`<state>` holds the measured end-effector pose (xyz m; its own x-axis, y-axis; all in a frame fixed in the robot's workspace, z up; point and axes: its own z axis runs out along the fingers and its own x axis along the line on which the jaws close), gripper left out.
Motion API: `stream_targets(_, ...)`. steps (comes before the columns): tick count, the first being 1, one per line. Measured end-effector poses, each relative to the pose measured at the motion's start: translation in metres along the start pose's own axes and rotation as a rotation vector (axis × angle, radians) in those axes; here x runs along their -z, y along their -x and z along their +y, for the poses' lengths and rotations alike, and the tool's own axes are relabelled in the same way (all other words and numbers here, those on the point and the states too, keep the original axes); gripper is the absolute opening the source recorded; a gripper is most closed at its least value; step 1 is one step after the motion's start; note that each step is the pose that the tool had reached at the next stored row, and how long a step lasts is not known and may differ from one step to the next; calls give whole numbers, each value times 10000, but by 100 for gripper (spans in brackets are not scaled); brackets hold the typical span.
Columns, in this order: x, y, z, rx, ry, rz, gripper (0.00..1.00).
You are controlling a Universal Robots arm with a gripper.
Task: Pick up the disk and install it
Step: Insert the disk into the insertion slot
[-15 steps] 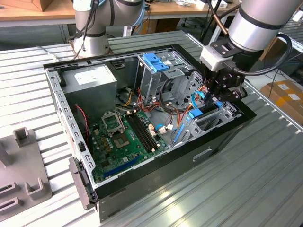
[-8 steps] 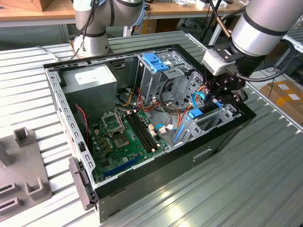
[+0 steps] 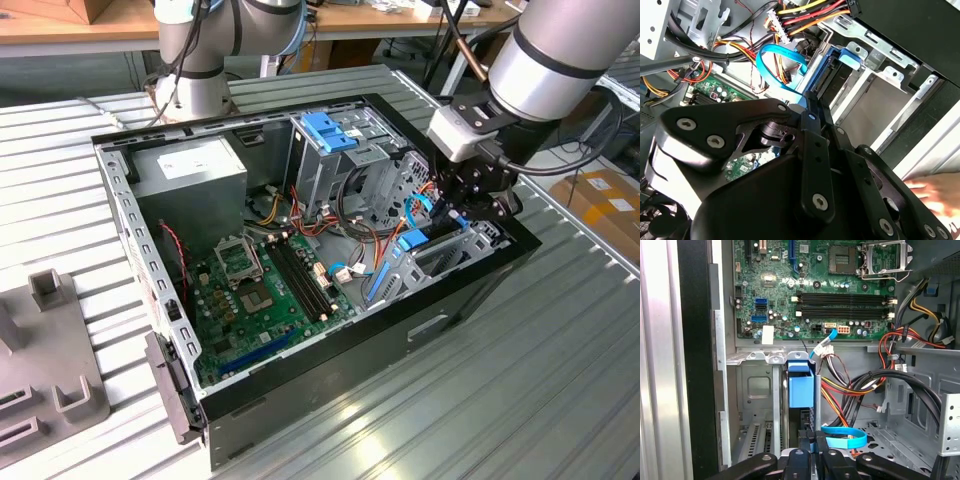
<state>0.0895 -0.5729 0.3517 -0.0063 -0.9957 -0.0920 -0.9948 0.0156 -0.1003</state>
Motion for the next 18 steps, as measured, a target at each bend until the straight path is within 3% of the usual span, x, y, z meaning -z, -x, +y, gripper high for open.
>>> stream_targets(13,-33,-12,-5,20,1,-2,16)
stream_targets(14,-35,-12,-5,61,5,-29,16)
stream_targets(18,-35,-12,-5,211,18,-44,16)
